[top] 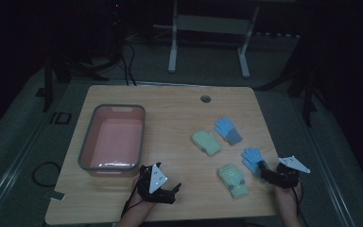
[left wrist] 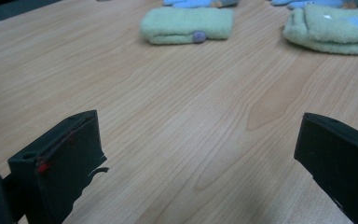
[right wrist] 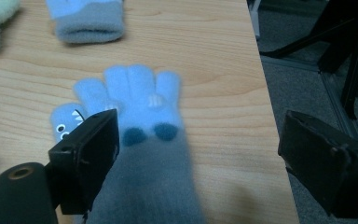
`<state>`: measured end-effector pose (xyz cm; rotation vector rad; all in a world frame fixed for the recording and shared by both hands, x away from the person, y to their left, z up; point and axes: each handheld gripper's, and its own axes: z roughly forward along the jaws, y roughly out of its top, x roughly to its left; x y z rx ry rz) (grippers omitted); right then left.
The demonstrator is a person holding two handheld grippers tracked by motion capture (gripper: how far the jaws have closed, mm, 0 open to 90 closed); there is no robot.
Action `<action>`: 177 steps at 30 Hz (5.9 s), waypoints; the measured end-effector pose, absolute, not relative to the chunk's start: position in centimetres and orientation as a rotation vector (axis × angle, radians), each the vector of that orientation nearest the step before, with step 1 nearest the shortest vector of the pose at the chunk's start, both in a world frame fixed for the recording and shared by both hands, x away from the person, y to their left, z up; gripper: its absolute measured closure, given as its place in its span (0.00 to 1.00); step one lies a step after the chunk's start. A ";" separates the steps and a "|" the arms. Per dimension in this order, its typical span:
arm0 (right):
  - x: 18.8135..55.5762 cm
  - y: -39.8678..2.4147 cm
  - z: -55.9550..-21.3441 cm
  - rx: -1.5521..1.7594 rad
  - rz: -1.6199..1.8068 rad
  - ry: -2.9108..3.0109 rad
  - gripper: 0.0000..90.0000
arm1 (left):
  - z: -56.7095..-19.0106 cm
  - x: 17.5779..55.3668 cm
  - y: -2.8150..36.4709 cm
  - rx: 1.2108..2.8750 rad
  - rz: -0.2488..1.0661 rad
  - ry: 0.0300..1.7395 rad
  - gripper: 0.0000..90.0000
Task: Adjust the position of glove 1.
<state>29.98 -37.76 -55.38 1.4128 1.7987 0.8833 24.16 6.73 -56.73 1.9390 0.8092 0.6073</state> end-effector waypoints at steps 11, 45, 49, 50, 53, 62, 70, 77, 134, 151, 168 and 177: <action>29.7 -37.7 -55.4 1.412 0.890 1.833 0.14 | -56.7 24.4 6.7 1.949 0.586 0.818 0.01; 33.1 -33.8 -44.4 1.249 0.994 2.010 0.15 | -56.7 24.3 6.8 1.956 0.583 0.814 0.01; 33.6 -32.5 -43.7 1.192 1.023 2.052 0.15 | -56.7 24.3 6.7 1.957 0.585 0.814 0.01; 33.8 -32.0 -43.5 1.176 1.026 2.070 0.15 | -56.7 24.3 6.7 1.957 0.585 0.814 0.01; 34.4 -31.0 -43.2 1.161 1.017 2.103 0.15 | -56.7 24.3 6.7 1.961 0.589 0.812 0.01; 35.8 -27.8 -43.0 1.120 1.069 2.174 0.13 | -56.7 24.3 6.7 1.969 0.585 0.812 0.01; 36.8 -24.9 -44.0 1.016 1.075 2.287 0.15 | -56.7 24.3 6.6 1.974 0.586 0.807 0.01; 38.4 -22.9 -45.5 0.935 1.064 2.348 0.23 | -56.7 24.3 6.6 1.979 0.586 0.800 0.01; 42.9 -17.9 -51.5 0.977 0.962 2.568 0.97 | -56.8 24.2 6.4 1.993 0.590 0.786 0.01; 38.4 -15.6 -45.7 1.292 1.051 2.218 0.97 | -56.8 24.2 6.4 1.996 0.593 0.782 0.01; 34.8 -13.3 -48.5 1.381 0.988 2.177 0.97 | -56.8 24.2 6.3 2.011 0.594 0.773 0.01; 35.3 -12.3 -51.9 1.452 0.926 2.197 0.97 | -56.8 24.2 6.3 2.007 0.592 0.772 0.01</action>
